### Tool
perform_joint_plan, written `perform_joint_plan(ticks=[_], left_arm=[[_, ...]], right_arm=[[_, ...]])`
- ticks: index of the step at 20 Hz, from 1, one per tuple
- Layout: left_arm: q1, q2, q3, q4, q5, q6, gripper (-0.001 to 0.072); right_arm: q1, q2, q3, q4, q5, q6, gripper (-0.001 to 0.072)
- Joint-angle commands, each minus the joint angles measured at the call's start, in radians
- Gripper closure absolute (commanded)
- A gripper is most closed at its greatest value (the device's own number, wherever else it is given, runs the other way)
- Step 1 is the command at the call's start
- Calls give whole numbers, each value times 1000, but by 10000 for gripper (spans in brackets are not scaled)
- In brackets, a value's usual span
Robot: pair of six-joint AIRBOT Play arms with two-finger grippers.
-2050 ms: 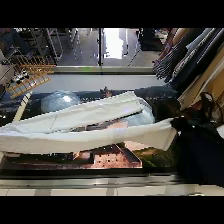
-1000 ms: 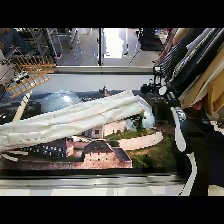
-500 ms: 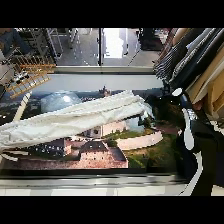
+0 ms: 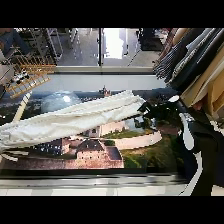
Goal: Fold the clothes and pants, and hang the long-sleeved shirts on hangers.
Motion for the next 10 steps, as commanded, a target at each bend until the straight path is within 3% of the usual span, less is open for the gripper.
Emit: perform_joint_plan(ticks=[1, 4, 5, 7, 8, 10], left_arm=[[-43, -12, -61, -25, 148, -22, 170], [-96, -47, -84, -28, 253, -58, 170], [-111, -63, -85, -29, 270, -73, 170], [-140, -95, -85, -28, 282, -92, 196], [-152, -111, -85, -28, 281, -100, 321], [-173, -132, -85, -29, 282, -101, 456]], right_arm=[[39, -30, -23, 66, -169, 14, 87], [45, -45, -11, 87, -190, -2, 180], [48, -46, -5, 60, -202, -14, 242], [52, -64, 24, 5, -209, -24, 249], [53, -81, 50, -17, -207, -30, 261], [52, -116, 101, -23, -204, -52, 412]])
